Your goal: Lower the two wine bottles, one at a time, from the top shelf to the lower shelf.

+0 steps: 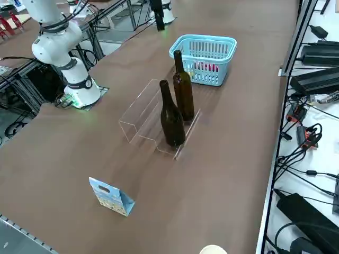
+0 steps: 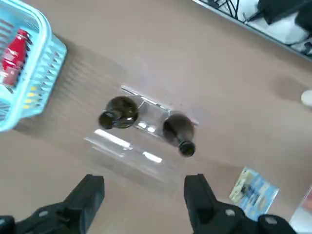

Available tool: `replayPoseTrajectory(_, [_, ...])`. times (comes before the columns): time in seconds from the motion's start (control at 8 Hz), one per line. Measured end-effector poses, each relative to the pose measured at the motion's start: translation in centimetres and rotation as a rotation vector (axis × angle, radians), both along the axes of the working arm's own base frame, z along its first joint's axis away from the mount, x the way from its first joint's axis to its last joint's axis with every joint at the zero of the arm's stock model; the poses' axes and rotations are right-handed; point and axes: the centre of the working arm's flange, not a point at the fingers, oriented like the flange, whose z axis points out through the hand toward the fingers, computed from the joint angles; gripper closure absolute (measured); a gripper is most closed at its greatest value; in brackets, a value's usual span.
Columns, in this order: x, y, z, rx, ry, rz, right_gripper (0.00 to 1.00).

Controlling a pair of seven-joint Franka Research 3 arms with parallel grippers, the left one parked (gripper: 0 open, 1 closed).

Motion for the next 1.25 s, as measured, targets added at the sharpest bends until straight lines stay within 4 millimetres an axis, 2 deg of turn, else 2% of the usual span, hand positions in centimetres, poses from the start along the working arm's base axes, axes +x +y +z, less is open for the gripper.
replayPoseTrajectory(0.25, [-2.2,2.3,1.5,0.017,0.047,-0.138,0.00])
replayPoseTrajectory(0.5, [-3.2,3.5,1.6,0.020,0.074,-0.242,0.00])
replayPoseTrajectory(1.0, [-3.7,3.3,-0.8,0.029,0.048,-0.299,0.00])
replayPoseTrajectory(1.25, [-2.8,3.1,-2.1,0.036,-0.015,-0.304,0.00])
